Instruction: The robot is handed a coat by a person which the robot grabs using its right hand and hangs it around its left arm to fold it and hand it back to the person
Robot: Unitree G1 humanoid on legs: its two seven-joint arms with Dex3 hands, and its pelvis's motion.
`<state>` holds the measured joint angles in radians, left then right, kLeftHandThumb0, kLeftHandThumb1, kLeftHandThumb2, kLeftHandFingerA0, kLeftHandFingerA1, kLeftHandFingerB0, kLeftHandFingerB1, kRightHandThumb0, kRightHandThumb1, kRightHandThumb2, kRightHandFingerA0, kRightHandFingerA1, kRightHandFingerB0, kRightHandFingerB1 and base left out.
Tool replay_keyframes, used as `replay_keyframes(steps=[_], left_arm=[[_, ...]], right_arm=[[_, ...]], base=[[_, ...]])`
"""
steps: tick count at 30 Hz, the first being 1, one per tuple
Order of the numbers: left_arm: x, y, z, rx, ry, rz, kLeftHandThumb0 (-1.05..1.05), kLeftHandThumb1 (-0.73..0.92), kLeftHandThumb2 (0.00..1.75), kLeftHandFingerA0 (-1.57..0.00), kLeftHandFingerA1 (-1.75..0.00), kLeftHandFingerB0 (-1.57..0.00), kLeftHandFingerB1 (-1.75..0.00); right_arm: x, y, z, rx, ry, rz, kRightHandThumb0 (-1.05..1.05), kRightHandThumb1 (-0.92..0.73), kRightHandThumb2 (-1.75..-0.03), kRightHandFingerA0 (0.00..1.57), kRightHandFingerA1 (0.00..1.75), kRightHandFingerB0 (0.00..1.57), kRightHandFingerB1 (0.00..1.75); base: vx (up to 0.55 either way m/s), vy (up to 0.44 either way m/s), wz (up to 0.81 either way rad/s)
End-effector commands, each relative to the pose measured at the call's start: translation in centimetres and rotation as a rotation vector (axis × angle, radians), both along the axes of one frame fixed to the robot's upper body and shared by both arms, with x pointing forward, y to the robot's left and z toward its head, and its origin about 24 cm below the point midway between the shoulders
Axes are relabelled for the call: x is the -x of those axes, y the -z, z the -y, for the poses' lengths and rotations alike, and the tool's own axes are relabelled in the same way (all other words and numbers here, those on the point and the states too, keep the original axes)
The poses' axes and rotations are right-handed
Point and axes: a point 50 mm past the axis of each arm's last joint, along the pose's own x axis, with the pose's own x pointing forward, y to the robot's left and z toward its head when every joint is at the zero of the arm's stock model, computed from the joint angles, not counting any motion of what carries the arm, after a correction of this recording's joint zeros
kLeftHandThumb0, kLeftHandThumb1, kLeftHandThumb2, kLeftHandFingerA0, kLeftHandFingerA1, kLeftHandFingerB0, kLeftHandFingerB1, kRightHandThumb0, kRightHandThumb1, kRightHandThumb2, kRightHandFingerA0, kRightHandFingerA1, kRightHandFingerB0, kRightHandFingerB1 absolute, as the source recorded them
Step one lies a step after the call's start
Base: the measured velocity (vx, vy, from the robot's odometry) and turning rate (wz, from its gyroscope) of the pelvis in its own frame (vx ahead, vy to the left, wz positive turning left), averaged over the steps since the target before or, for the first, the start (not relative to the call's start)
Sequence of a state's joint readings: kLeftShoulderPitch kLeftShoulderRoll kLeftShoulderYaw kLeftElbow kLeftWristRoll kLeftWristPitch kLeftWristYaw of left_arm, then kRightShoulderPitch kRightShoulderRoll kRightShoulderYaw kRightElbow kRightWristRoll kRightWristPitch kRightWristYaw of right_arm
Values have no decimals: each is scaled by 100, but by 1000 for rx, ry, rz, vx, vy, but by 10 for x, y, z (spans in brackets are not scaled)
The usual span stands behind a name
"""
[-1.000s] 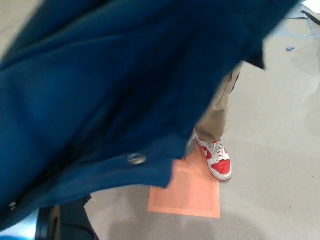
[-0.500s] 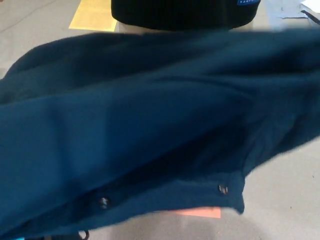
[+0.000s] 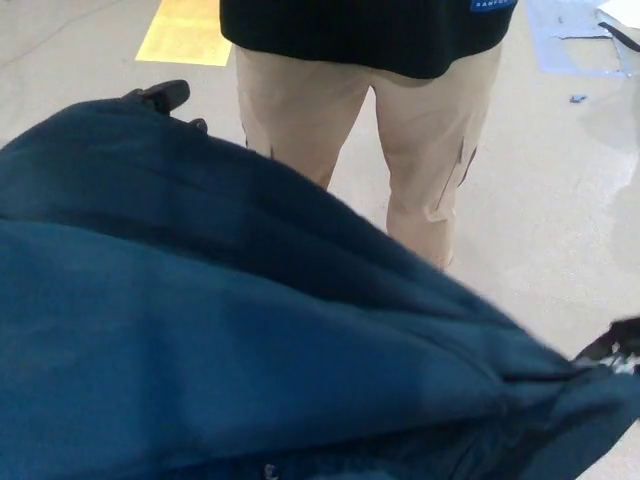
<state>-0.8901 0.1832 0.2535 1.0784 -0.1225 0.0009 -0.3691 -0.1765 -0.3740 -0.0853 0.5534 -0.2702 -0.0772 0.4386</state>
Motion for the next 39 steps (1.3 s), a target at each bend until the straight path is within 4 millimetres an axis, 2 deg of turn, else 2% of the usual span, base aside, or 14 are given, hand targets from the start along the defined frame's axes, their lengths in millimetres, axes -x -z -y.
replay_keyframes(steps=[1, 4, 5, 13, 14, 15, 17, 28, 29, 30, 31, 33, 34, 39], left_arm=[[5, -28, -39, -1, -68, 154, -31, 49, 102, -6, -50, -6, -49], [4, -32, -36, 7, -56, 159, -31, 48, 102, -8, -50, -7, -50], [3, -34, -36, 3, -58, 163, -57, 69, 61, -25, -33, -21, -31], [3, -37, -28, -2, -26, 178, -57, 70, 60, -29, -35, -19, -30], [4, -36, -28, -10, -25, 179, -63, 58, 81, -23, -43, -15, -40], [5, -35, -27, -14, -25, 178, -57, 68, 60, -31, -35, -20, -31], [6, -33, -25, -3, -20, 174, -62, 57, 80, -24, -44, -14, -40], [9, -29, -28, 12, -28, 169, -62, 57, 78, -22, -43, -15, -40], [9, -27, -29, 24, -29, 165, -56, 67, 60, -29, -36, -18, -31], [9, -27, -29, 23, -26, 165, -61, 57, 79, -22, -44, -14, -40], [10, -27, -30, 19, -25, 168, -55, 68, 61, -28, -36, -17, -31], [10, -28, -31, 16, -25, 172, -55, 69, 61, -28, -36, -17, -31], [11, -26, -32, 13, -23, 171, -61, 58, 79, -21, -43, -14, -40], [16, -15, -30, 11, -13, 157, -61, 57, 78, -22, -43, -15, -40]], right_arm=[[65, 58, 60, 534, -158, -569, -77, -50, -80, 0, 1, 0, 2], [66, 60, 64, 619, -203, -611, -85, -51, -86, 0, 0, 0, 0], [64, 59, 63, 606, -202, -620, -84, -48, -86, 0, 0, 0, 1], [65, 59, 70, 595, -202, -637, -83, -48, -86, 0, 0, 0, 0], [65, 60, 70, 595, -198, -633, -84, -48, -86, 0, 0, 0, 1], [65, 60, 70, 599, -199, -631, -84, -48, -86, 0, 0, 0, 0], [66, 61, 70, 597, -198, -633, -83, -49, -85, 0, 0, 0, 1], [54, 58, 68, 703, -294, -688, -71, -42, -74, 0, 0, 0, 2], [53, 58, 68, 688, -261, -685, -68, -41, -72, 0, 0, 0, 4], [52, 58, 67, 683, -237, -674, -67, -42, -73, 0, 0, 0, 5], [50, 58, 66, 681, -214, -652, -73, -46, -77, 0, 0, 0, 6], [45, 59, 63, 666, -169, -595, -77, -50, -80, 0, 0, 0, 3], [42, 59, 60, 656, -122, -544, -78, -54, -83, 0, 2, 2, 9], [32, 67, 42, 601, 28, -432, -66, -53, -87, 0, 22, 11, 30]], base=[[0, 0, 0], [0, 0, 0], [0, 0, 0], [0, 0, 0], [0, 0, 0], [0, 0, 0], [0, 0, 0], [0, 0, 0], [0, 0, 0], [0, 0, 0], [0, 0, 0], [0, 0, 0], [0, 0, 0], [0, 0, 0]])
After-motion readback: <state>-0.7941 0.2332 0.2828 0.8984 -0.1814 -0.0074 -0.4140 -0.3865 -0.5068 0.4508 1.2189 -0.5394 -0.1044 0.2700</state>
